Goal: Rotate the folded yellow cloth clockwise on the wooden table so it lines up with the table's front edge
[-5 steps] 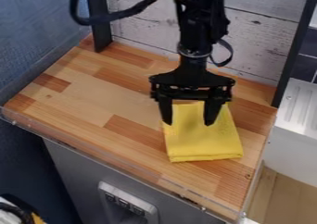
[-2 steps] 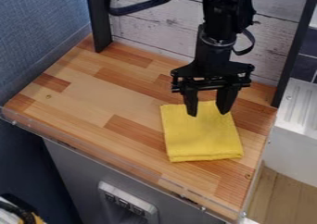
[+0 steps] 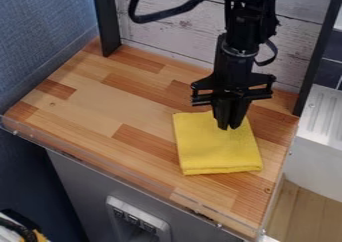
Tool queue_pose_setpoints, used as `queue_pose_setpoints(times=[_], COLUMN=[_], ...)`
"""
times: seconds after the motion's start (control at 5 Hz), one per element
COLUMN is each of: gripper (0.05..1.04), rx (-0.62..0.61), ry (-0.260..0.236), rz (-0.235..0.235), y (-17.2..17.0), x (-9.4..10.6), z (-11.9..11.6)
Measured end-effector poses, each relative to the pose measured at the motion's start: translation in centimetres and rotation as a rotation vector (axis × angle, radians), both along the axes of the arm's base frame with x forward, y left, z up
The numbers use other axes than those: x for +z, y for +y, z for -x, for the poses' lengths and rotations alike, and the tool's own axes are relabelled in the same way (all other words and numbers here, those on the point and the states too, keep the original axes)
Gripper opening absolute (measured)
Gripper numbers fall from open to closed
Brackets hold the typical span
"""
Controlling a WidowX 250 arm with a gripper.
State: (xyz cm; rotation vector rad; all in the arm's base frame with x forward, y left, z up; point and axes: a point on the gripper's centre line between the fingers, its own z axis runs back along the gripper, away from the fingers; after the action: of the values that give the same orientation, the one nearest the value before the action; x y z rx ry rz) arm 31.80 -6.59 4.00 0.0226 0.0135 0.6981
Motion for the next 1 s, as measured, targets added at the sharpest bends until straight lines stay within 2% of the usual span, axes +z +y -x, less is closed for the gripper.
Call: queue_pose_setpoints(times=[0.2, 1.0], gripper=[0.072, 0.063], rx=[0.007, 0.008], ry=[-0.004, -0.021], rz=[0.01, 0.025], y=[-0.2, -0.1], x=[-0.6, -2.8], z=[-0.2, 0.9])
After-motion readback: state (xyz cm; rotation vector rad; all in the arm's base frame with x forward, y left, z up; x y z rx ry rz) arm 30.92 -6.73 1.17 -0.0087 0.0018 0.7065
